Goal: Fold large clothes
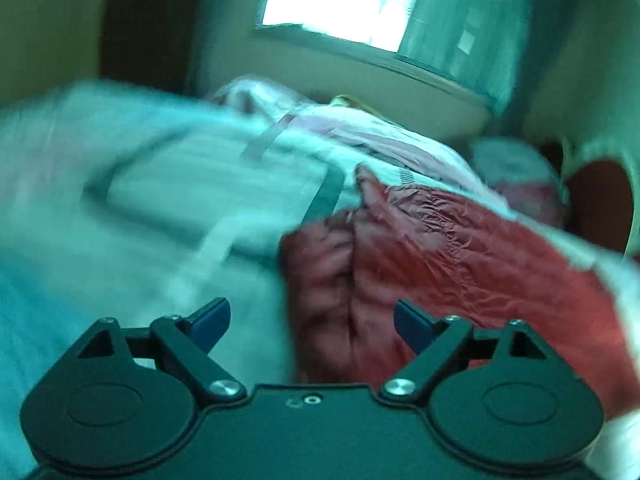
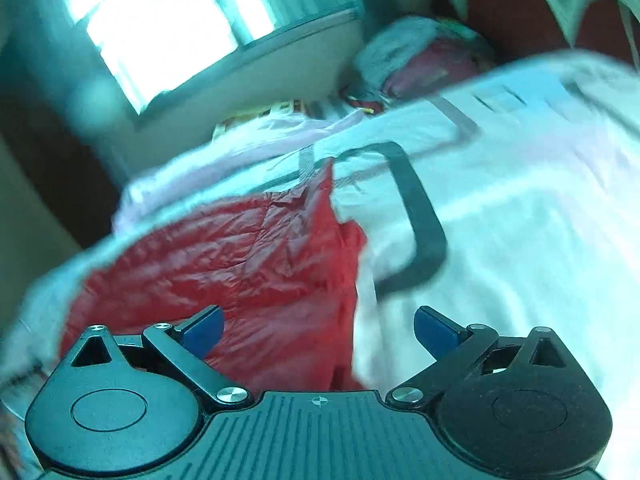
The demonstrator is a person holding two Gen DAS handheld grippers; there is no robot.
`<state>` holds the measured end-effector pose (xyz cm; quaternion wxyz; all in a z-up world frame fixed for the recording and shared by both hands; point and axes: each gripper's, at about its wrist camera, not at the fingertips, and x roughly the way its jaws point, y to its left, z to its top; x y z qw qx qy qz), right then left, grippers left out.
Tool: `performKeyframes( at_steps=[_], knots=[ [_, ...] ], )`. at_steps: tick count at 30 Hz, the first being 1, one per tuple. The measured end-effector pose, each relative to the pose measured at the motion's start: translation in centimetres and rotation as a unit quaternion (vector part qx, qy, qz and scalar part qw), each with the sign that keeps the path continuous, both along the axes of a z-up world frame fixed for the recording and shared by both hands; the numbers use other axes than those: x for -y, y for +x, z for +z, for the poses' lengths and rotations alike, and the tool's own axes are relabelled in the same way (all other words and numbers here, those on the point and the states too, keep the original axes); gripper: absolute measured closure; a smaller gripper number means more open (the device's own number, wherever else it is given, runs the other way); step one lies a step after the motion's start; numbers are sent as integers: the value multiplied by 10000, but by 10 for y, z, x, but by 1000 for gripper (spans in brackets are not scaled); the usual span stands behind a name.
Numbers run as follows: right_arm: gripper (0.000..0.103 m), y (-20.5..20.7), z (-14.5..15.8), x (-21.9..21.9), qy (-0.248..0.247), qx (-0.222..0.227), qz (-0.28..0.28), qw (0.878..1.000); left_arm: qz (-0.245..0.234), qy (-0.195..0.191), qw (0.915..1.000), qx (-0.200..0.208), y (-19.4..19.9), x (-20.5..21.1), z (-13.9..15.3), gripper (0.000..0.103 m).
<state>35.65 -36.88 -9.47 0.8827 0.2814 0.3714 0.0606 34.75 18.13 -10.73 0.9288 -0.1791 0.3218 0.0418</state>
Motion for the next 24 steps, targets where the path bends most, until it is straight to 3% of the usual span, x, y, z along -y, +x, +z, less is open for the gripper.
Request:
performKeyframes(
  at_steps=[2,4,6,8,12,14,17,19,22,24],
  knots=[
    [3,-19,-13,7,859,-188,-249,9958,292,-1086,9937,-29,-26,-7,-13,20],
    [3,-33,-33,10,1714,-403,-505,9831,536,-2036,9776,-46,-43,-11,-29,25],
    [3,-38,-46,6,2161,-568,-659,9725,678,-2622,9626,4,-49,-8,-42,26],
    [14,-36,-54,3,2365,-578,-753,9670,763,-2743,9586,88,-43,-7,-44,26],
    [18,-18,-57,-6,2450,-351,-871,9650,644,-2954,9532,105,-10,0,-48,34],
    [26,-3,-56,-13,2363,-349,-818,9676,611,-2944,9537,99,3,5,-54,39],
    [45,11,-60,-27,1943,-332,-744,9776,683,-2934,9535,67,18,5,-62,57],
    [63,16,-62,-31,1825,-310,-669,9804,630,-2915,9545,25,21,3,-63,76],
    [76,10,-53,-36,1669,-215,-518,9844,499,-2769,9596,79,18,4,-57,85],
    [78,6,-53,-39,1667,-149,-474,9848,453,-2735,9607,153,11,5,-49,86]
  ],
)
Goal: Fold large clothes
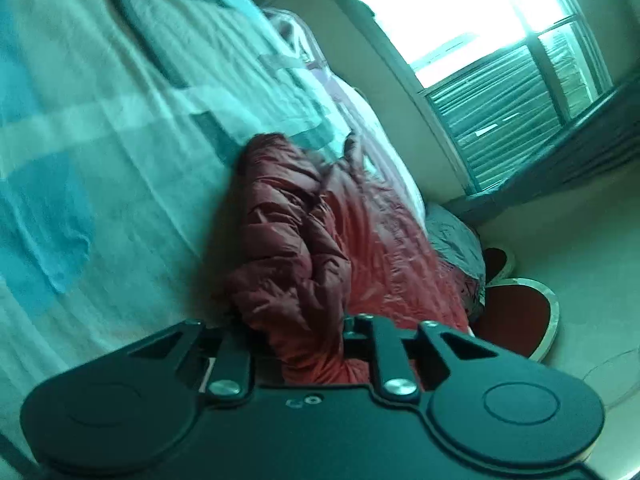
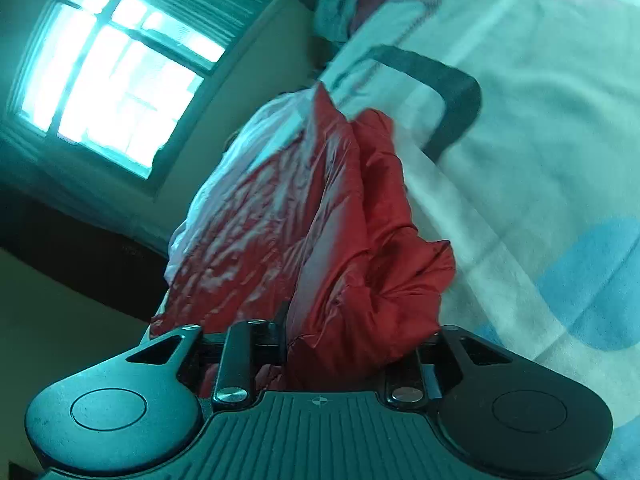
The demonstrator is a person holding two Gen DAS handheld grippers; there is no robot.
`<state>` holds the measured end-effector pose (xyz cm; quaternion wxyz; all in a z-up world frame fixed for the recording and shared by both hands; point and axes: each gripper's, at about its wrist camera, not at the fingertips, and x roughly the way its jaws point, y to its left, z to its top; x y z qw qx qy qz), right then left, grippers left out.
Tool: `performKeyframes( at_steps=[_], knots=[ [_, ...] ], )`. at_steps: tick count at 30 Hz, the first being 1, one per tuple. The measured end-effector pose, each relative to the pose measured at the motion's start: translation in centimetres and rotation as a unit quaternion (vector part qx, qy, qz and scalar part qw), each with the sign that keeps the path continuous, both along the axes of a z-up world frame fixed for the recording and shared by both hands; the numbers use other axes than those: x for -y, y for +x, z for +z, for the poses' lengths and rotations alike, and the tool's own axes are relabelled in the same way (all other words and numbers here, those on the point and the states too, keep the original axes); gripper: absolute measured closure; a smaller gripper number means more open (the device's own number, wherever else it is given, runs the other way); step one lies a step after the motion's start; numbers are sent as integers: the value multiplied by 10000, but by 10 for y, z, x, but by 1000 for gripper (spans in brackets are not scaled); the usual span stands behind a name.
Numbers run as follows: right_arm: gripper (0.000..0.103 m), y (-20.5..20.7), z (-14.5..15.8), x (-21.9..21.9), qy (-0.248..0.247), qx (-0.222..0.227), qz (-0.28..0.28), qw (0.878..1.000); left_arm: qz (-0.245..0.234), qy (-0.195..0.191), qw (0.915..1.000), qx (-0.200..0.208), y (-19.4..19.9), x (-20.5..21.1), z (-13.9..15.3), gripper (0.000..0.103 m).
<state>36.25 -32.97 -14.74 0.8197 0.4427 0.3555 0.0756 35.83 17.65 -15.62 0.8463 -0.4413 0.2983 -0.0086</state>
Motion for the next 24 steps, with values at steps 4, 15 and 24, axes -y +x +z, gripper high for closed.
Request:
performKeyframes(
  at_steps=[4,15,24],
  knots=[
    [78,-11,11,-2,-146,65,157,9997,-35,24,10000,54,-22,-1,10,86],
    [78,-106,23,14,-249,-64,320,9992,-13,-55,9999,-117,-120,9,4,86],
    [78,-189,20,29,-129,-187,313,9993,-6,54,9999,-124,-193,18,7,86]
  ],
)
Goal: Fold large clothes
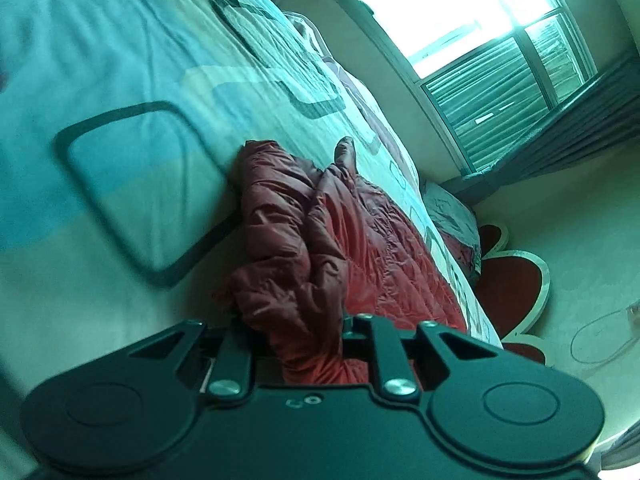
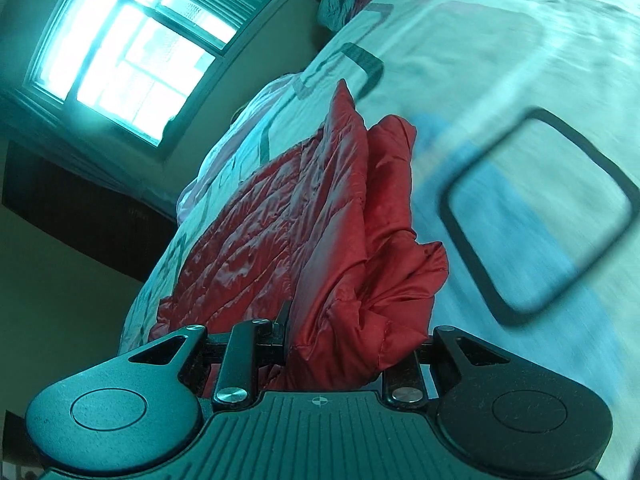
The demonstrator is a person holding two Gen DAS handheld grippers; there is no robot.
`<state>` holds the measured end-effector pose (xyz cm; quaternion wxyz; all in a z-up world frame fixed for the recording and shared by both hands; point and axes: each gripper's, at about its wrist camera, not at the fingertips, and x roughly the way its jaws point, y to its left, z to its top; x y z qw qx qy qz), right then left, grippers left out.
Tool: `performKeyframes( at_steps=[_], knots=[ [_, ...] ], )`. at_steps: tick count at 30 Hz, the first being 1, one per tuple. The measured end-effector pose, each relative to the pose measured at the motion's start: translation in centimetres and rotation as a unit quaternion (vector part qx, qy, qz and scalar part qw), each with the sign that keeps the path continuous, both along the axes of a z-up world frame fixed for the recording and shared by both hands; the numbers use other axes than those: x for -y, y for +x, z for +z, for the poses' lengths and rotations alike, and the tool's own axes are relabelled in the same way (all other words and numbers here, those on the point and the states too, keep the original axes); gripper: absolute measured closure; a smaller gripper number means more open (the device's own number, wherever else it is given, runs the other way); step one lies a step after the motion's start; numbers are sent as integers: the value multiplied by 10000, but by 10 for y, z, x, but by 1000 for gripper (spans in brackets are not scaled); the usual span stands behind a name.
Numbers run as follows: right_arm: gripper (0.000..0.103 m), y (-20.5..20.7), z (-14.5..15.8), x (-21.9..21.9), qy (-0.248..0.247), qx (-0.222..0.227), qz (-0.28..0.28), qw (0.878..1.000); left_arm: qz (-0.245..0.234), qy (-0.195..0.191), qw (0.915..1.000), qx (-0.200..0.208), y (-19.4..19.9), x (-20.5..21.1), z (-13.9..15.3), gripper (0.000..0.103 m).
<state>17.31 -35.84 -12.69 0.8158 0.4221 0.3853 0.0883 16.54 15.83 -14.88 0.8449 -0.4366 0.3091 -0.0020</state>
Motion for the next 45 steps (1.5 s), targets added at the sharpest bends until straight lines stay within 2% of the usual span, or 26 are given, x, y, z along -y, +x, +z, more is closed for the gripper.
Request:
performKeyframes(
  at_steps=[6,9,11,12,14,15,16,18,21,22,23,24,25,26,27,28,31,32,33,35,37,39,43,45],
  knots=[
    [78,-29,-4,12,-25,-41,47,10000,-30,6,10000,-2,-36,4,-7,86],
    [78,-32,-12,16,7,-168,85,9998,18,-66,10000,-19,-41,3,-13,82],
    [74,-30,-20,20,80,-244,102,9996,71,-92,9999,-37,-39,1,-19,73],
    [61,-27,-23,22,83,-257,85,9996,107,-118,9998,-79,-37,0,-21,68],
    [58,-24,-25,31,291,-266,124,9991,189,-294,9994,-43,-40,-4,-20,59],
    [52,-30,-23,37,220,-253,50,9994,240,-265,9994,-14,-45,-5,-17,40],
    [38,-35,-18,45,33,-186,-112,9998,313,-155,9994,31,-51,-5,-12,20],
    [17,-48,-8,66,-299,-104,-554,9980,431,27,9990,117,-62,-6,-2,10],
    [17,-69,0,97,-514,-149,-1006,9935,471,-60,9989,-29,-72,-7,-2,20],
    [20,-77,8,103,-684,-41,-1147,9910,473,-96,9988,-73,-75,-6,-4,23],
    [27,-84,16,104,-829,129,-1193,9893,468,-74,9988,-106,-78,-3,-5,25],
    [48,-88,24,102,-951,228,-1186,9881,491,-9,9987,-163,-80,1,-5,25],
    [63,-89,32,96,-1045,320,-1130,9876,504,29,9986,-172,-81,5,-6,25],
    [70,-87,39,87,-1096,452,-997,9879,528,74,9985,-150,-81,9,-6,25],
    [88,-84,45,76,-1142,546,-804,9887,561,109,9983,-129,-78,11,-7,25],
    [92,-77,51,58,-1194,587,-554,9896,564,78,9983,-90,-75,10,-7,27],
    [93,-53,57,1,-1247,688,193,9896,502,-18,9987,-10,-57,5,-10,41],
    [96,-45,57,-19,-1269,724,446,9883,522,14,9986,-35,-50,3,-10,41],
    [103,-39,55,-37,-1269,745,648,9870,541,29,9985,-70,-44,3,-11,42],
    [103,-28,51,-72,-1245,798,982,9841,485,62,9988,-64,-32,0,-13,50],
    [103,-17,46,-103,-1288,778,1196,9813,264,110,9996,-60,-22,-1,-14,69],
    [103,-7,41,-127,-1334,742,1331,9793,126,150,9998,-13,-20,-1,-11,77],
    [103,-2,35,-151,-1510,714,1442,9754,-139,221,9996,148,-22,-3,-6,82],
    [103,2,22,-157,-1610,492,1484,9745,-185,214,9994,175,-22,-4,-6,83]
  ],
)
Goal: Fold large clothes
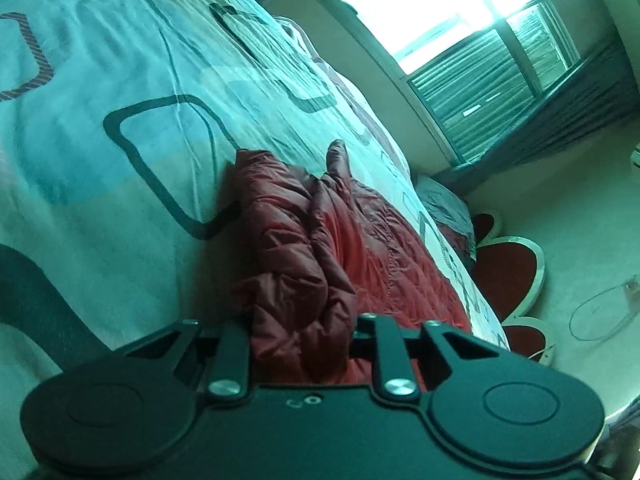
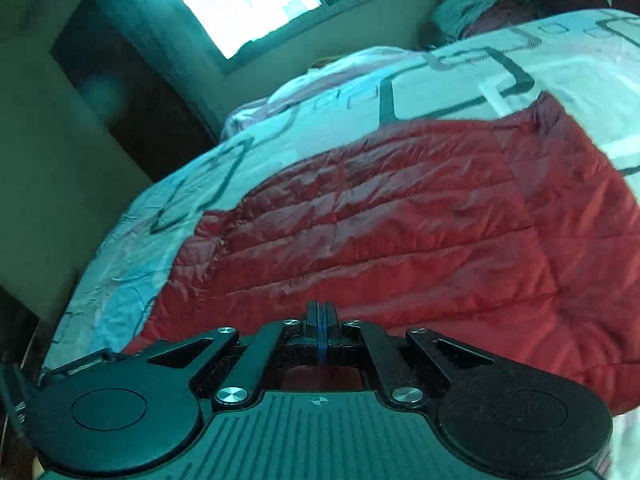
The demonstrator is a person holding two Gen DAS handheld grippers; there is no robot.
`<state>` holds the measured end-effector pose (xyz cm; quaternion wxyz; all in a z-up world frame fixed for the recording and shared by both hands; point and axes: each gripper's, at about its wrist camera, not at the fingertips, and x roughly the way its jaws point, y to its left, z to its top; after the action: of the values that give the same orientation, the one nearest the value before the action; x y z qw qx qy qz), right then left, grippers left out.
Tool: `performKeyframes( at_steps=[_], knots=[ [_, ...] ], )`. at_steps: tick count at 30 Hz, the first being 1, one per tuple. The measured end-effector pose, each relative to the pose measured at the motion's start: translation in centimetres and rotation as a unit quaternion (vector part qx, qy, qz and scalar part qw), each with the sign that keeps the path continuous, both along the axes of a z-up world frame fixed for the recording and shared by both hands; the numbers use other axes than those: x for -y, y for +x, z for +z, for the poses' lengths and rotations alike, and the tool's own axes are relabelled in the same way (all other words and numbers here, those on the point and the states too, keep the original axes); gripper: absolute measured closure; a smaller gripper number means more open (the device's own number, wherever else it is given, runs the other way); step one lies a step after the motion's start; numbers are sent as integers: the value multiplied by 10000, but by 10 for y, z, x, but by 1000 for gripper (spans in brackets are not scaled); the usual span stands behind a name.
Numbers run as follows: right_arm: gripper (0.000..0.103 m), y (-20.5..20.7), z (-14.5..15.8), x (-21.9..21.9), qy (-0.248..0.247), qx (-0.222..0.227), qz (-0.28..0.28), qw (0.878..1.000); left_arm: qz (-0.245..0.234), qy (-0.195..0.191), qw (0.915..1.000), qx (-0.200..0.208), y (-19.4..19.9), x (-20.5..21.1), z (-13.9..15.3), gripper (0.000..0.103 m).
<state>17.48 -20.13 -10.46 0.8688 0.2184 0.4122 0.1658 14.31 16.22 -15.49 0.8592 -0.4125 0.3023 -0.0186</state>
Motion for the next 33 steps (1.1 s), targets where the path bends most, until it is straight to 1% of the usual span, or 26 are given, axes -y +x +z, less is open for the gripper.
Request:
performKeyframes(
  at_steps=[2,3,5,7,9,11,13,16,18,19,20,22,24,26,27,29,30,33],
  knots=[
    [103,6,-20,-5,-172,-269,34,9995,-5,30,10000,66,-1,1,4,84],
    [103,8,-26,-6,-169,-307,2,9994,-33,81,9998,171,-3,4,11,85],
    [103,10,-34,-3,-92,-326,-100,9994,-190,302,9982,473,-5,12,29,85],
    [103,11,-37,-2,-76,-319,-114,9994,-502,545,9930,922,-7,27,54,85],
    [103,11,-38,-1,-85,-317,-92,9994,-843,949,9846,1205,-6,48,75,85],
    [103,12,-38,0,7,-372,-103,9993,-971,1214,9798,1257,-4,64,86,85],
    [103,10,-28,11,149,-471,-165,9986,-920,1405,9788,1169,-1,71,90,85],
    [103,-7,-6,34,375,-317,-160,9987,-809,1426,9813,1013,-2,65,87,85],
    [103,-22,6,36,442,-374,-58,9983,-790,1396,9824,961,-4,61,85,85],
    [103,-26,5,36,557,-497,-16,9972,-772,1395,9827,942,-4,61,86,85],
    [103,-27,0,32,567,-672,51,9961,-761,1369,9833,923,-2,61,88,85],
    [103,-27,-16,17,373,-862,180,9954,-831,1327,9830,960,-7,65,92,85],
    [103,-24,-24,10,421,-836,175,9955,-949,1430,9789,1113,-10,74,99,85],
    [103,-19,-17,10,510,-941,195,9941,-1057,1645,9727,1248,-10,87,109,85],
    [103,-18,-12,15,532,-931,178,9941,-1098,1742,9702,1281,-9,92,113,85],
    [103,-24,5,37,682,-531,-109,9962,-1223,1878,9658,1303,-6,104,124,85],
    [103,-27,13,51,691,-363,-289,9965,-1304,2001,9619,1329,-4,112,130,85],
    [103,-42,33,96,334,182,-864,9955,-1652,2406,9461,1404,0,139,145,85]
  ],
)
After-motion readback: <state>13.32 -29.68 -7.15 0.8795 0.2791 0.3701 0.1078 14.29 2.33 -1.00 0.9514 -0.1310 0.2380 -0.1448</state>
